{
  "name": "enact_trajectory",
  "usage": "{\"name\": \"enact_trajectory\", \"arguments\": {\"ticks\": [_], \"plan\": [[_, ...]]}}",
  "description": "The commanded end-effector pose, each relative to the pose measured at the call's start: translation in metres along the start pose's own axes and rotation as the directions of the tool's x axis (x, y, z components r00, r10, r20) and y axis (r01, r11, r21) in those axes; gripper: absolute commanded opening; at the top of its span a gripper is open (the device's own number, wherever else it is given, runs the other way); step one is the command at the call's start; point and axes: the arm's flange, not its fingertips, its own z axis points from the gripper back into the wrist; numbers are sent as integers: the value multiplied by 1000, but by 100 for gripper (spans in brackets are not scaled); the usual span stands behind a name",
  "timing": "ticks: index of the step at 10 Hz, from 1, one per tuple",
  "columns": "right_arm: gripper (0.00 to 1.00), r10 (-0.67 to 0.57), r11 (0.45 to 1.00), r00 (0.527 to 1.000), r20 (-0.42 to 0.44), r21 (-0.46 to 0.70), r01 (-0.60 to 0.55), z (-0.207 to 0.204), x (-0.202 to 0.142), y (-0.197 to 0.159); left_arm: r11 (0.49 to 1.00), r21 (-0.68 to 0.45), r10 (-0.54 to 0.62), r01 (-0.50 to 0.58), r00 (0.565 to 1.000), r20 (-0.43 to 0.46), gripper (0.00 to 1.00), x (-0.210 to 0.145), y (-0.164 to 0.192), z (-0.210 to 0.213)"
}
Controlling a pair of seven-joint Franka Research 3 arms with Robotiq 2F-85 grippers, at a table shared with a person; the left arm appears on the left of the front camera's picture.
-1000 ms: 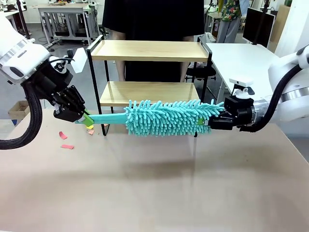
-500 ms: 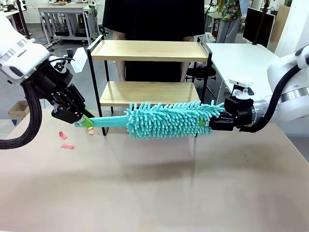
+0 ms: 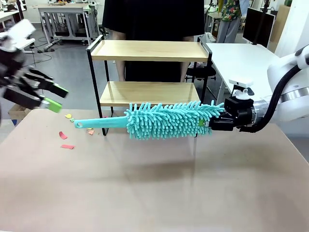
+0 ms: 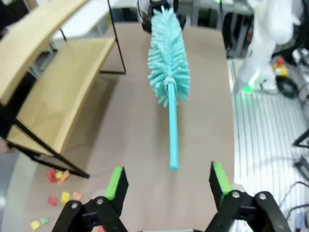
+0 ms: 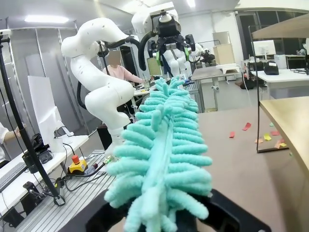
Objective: Clean the shelf.
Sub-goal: Hand the Duster back to the human.
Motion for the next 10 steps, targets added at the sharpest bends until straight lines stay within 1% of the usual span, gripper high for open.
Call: {"name": "enact_trajectory", "arguments": {"ticks": [1, 2, 3, 4, 5, 6, 7, 8, 9, 10], "plan": [[0, 5, 1000, 1000, 7, -14, -5, -1, 3, 1, 999, 31, 22, -27, 988, 151, 100, -37, -8, 22], [0, 5, 1000, 1000, 7, -14, -5, -1, 3, 1, 997, 62, 39, -51, 983, 179, 100, -51, -11, 34], [0, 5, 1000, 1000, 7, -14, -5, -1, 3, 1, 993, 95, 50, -69, 981, 188, 100, -62, -14, 42], [0, 5, 1000, 1000, 7, -14, -5, -1, 3, 1, 990, 120, 56, -79, 982, 180, 100, -67, -16, 45], [0, 5, 1000, 1000, 7, -14, -5, -1, 3, 1, 992, 120, 29, -49, 987, 160, 100, -63, -15, 45], [16, 0, 1000, 1000, 0, 0, 0, 0, 0, 0, 990, 104, 76, -94, 982, 171, 100, -61, -4, 61], [16, 40, 998, 999, 38, -48, -38, 5, 24, 5, 990, 104, 76, -94, 982, 171, 100, -61, -4, 61], [16, 45, 994, 995, 90, -101, -36, 9, 51, 11, 990, 104, 76, -94, 982, 171, 100, -61, -4, 61], [16, 98, 986, 992, 85, -143, -86, 12, 78, 20, 990, 104, 76, -94, 982, 171, 100, -61, -4, 61], [16, 161, 971, 984, 81, -192, -143, 17, 115, 37, 990, 104, 76, -94, 982, 171, 100, -61, -4, 61]]}}
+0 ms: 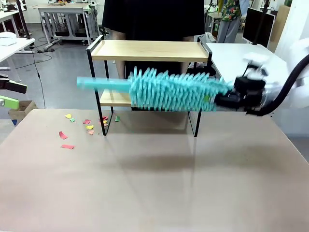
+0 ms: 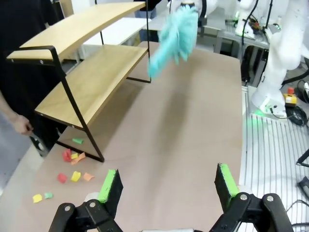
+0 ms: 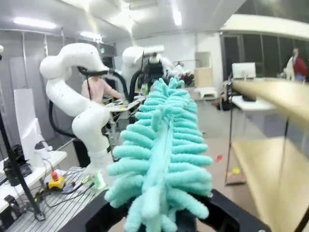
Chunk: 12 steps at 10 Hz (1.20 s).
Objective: Clean the shelf.
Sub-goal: Hand the Duster back to the human.
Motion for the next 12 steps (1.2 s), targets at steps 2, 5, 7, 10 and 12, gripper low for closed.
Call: {"name": "enact_trajectory", "arguments": {"ticks": [2, 5, 7, 10, 12], "plan": [[16, 151, 971, 988, 20, -188, -145, 16, 104, 37, 1000, -3, -12, 12, 1000, 24, 100, 1, 2, 1], [16, 245, 836, 969, 30, -513, -196, 68, 165, 45, 1000, -3, -12, 12, 1000, 24, 100, 1, 2, 1], [16, 305, 682, 950, 63, -710, -172, 108, 175, 52, 1000, -3, -12, 12, 1000, 24, 100, 1, 2, 1], [16, 304, 395, 952, 20, -912, -107, 162, 160, 61, 1000, -3, -12, 12, 1000, 24, 100, 1, 2, 1], [16, 257, 299, 966, 12, -952, -68, 188, 142, 60, 1000, -3, -12, 12, 1000, 24, 100, 1, 2, 1]]}}
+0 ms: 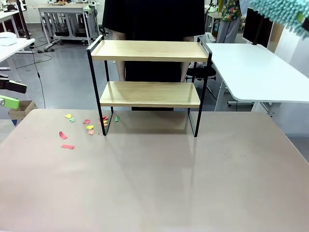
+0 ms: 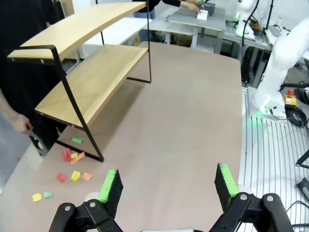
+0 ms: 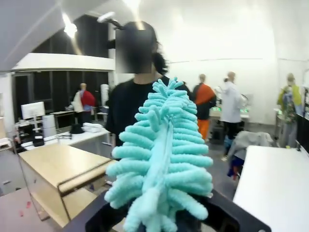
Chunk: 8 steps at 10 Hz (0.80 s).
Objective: Clean the shelf.
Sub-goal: Hand the Duster back to the human.
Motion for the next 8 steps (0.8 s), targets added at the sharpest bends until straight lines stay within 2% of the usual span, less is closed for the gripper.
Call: {"name": "enact_trajectory", "arguments": {"ticks": [1, 4, 8], "plan": [[16, 15, 997, 1000, -2, -79, -15, -4, -22, 0, 1000, -4, -19, 20, 1000, 24, 100, 1, 2, 0], [16, -35, 993, 994, -106, -119, 22, 2, -83, -12, 1000, -4, -19, 20, 1000, 24, 100, 1, 2, 0], [16, -80, 990, 969, -235, -135, 49, 16, -157, -9, 1000, -4, -19, 20, 1000, 24, 100, 1, 2, 0]]}}
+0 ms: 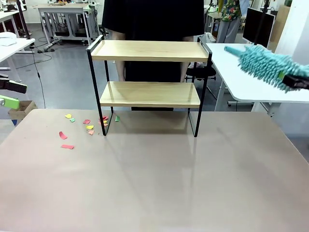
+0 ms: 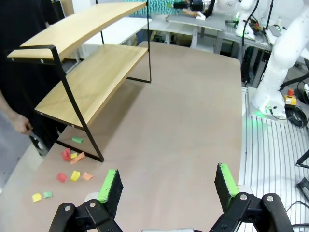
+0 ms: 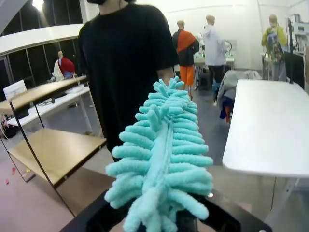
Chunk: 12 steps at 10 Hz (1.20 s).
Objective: Clean the shelf.
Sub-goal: Hand the Duster back to the human.
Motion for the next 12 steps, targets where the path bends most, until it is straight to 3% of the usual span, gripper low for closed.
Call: {"name": "enact_trajectory", "arguments": {"ticks": [1, 2, 3, 12], "plan": [[16, 29, 999, 1000, -3, -40, -29, -3, -13, 5, 1000, -4, -19, 19, 1000, 24, 100, 1, 2, 0], [16, 40, 998, 999, 23, -57, -38, -3, -16, 4, 1000, -4, -19, 19, 1000, 24, 100, 1, 2, 0], [16, -9, 1000, 1000, -20, -1, 9, 0, -12, 0, 1000, -4, -19, 19, 1000, 24, 100, 1, 2, 0], [16, -9, 1000, 1000, -20, -1, 9, 0, -12, 0, 1000, -4, -19, 19, 1000, 24, 100, 1, 2, 0]]}}
